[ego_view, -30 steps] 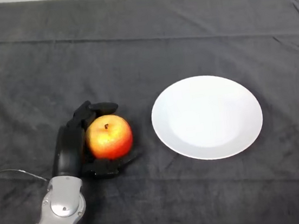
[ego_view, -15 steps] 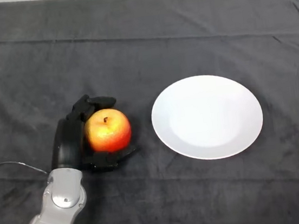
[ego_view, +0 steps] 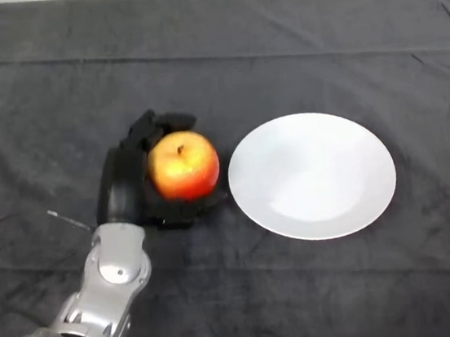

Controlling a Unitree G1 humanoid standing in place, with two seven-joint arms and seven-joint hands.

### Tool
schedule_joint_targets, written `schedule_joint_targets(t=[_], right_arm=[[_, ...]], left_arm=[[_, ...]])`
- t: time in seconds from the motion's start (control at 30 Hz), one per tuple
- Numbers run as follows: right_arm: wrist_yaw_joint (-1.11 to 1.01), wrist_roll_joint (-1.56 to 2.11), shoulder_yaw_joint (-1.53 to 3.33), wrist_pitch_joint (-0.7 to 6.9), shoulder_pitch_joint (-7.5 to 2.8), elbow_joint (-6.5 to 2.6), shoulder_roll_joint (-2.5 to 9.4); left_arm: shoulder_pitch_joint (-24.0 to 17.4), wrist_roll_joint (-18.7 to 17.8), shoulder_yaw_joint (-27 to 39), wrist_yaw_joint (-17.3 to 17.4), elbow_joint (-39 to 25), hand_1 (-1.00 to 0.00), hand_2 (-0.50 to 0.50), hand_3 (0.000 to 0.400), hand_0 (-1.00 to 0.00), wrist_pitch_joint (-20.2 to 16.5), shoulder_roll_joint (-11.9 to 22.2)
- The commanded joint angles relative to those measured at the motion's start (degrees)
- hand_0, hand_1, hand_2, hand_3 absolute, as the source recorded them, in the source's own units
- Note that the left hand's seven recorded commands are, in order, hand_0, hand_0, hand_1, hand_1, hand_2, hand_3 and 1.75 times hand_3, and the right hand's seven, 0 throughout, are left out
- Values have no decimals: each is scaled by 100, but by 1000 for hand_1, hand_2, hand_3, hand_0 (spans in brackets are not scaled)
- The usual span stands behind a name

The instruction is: Move the apple to the plate

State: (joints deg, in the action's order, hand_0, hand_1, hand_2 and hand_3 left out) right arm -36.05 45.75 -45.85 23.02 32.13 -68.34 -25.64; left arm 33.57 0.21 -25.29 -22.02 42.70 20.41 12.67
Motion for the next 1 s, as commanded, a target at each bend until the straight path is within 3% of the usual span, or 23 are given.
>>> schedule_joint_targets(t=[0.03, 0.5, 1.0], right_arm=[[44, -12, -67, 26, 5, 25, -115], [39, -11, -68, 26, 9, 11, -122], [23, -8, -74, 27, 21, -23, -136]], left_arm=[[345, 49, -259, -81, -204, -1000, 0, 400, -1000, -83, -15], [879, -363, -1140, -286, 326, -1000, 0, 400, -1000, -51, -373], [1209, -1181, -2475, -384, 726, -1000, 0, 400, -1000, -24, -608]])
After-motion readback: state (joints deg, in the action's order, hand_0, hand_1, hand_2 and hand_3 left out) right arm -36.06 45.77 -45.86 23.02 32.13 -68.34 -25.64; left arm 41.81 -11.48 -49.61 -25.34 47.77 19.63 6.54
